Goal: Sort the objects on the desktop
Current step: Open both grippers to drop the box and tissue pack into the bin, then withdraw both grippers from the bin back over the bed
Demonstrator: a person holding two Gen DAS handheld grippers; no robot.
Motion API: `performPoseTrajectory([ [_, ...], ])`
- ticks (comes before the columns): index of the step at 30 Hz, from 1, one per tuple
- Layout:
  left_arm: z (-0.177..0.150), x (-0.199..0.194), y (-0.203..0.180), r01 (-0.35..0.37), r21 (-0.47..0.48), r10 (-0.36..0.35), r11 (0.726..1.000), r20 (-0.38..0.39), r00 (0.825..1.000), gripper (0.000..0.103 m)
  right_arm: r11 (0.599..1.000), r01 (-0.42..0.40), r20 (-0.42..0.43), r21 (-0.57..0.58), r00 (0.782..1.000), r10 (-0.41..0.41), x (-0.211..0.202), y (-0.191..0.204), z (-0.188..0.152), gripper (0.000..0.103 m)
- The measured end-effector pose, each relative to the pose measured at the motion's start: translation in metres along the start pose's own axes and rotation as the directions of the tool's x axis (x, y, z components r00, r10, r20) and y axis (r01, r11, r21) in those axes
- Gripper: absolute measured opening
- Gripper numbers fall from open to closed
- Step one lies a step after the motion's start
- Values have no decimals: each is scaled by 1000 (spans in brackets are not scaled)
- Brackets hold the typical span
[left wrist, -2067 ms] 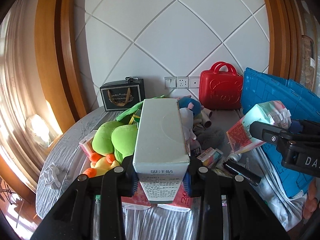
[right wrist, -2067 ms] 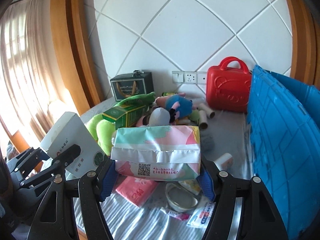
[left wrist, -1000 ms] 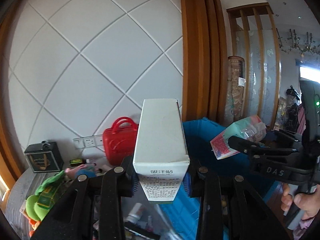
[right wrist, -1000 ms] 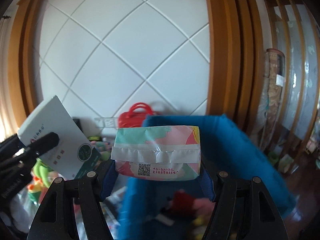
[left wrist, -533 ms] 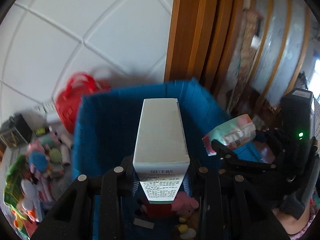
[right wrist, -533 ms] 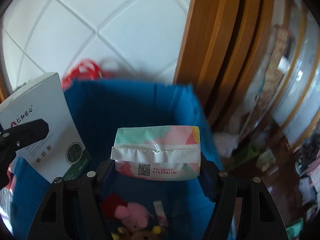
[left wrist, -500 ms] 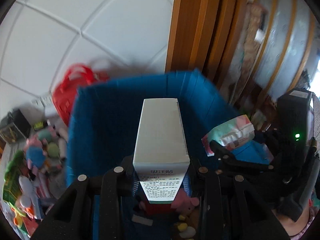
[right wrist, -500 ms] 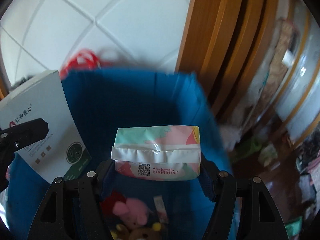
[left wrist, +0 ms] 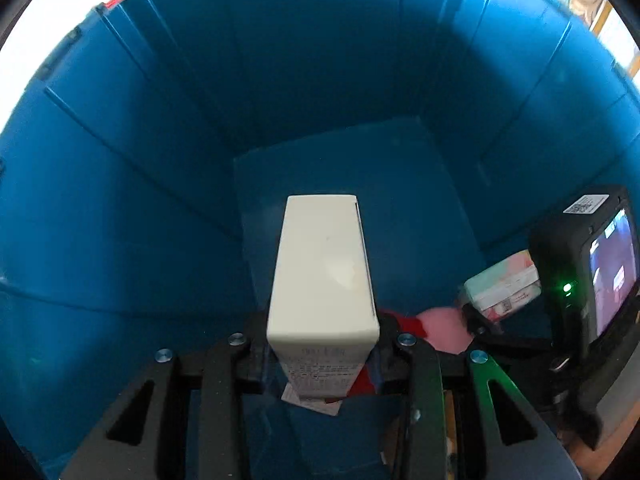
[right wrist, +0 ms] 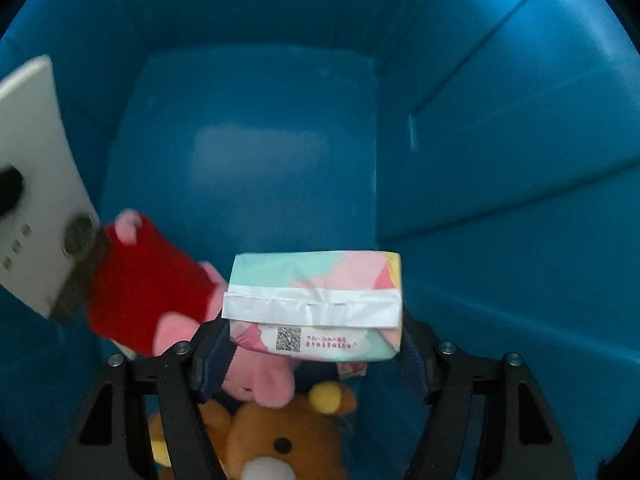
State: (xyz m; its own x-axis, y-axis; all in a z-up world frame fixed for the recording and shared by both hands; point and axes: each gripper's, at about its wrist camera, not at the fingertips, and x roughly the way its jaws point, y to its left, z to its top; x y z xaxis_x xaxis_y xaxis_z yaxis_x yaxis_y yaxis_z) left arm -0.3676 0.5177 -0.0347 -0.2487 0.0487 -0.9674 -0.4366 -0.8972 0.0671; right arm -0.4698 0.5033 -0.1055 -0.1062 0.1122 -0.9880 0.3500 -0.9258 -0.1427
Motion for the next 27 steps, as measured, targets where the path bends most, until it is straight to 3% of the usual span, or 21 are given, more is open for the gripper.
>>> performPoseTrajectory([
  [2, 0, 3, -4, -27, 22, 27, 999, -4, 1000, 34, 1000, 26, -2, -17, 1000, -26, 4, 4, 1, 70],
  [6, 1, 3, -8, -36, 31, 36, 999, 7, 999, 38, 1000, 3, 21, 0, 1000, -3, 3, -6, 6, 74],
  [8, 0, 3, -9, -35, 34, 34, 999, 6, 999, 53, 1000, -13, 29, 2, 999, 13, 0, -5, 7, 83],
  [9, -1, 5, -10, -37, 38, 37, 999, 1, 999, 67, 1000, -19, 33, 1, 999, 19, -1, -2, 8, 85],
  [10, 0, 7, -8, -44, 42, 44, 998, -3, 999, 69, 1000, -31, 39, -2, 999, 31, -3, -1, 8, 86],
  [18, -4, -5, 8, -95, 34, 95, 995, 15, 995, 69, 1000, -21, 35, -10, 999, 22, -7, 9, 8, 95],
  [27, -4, -12, 15, -85, 25, 83, 996, 66, 994, 69, 999, -40, 60, -4, 997, 40, -9, 3, 19, 96],
])
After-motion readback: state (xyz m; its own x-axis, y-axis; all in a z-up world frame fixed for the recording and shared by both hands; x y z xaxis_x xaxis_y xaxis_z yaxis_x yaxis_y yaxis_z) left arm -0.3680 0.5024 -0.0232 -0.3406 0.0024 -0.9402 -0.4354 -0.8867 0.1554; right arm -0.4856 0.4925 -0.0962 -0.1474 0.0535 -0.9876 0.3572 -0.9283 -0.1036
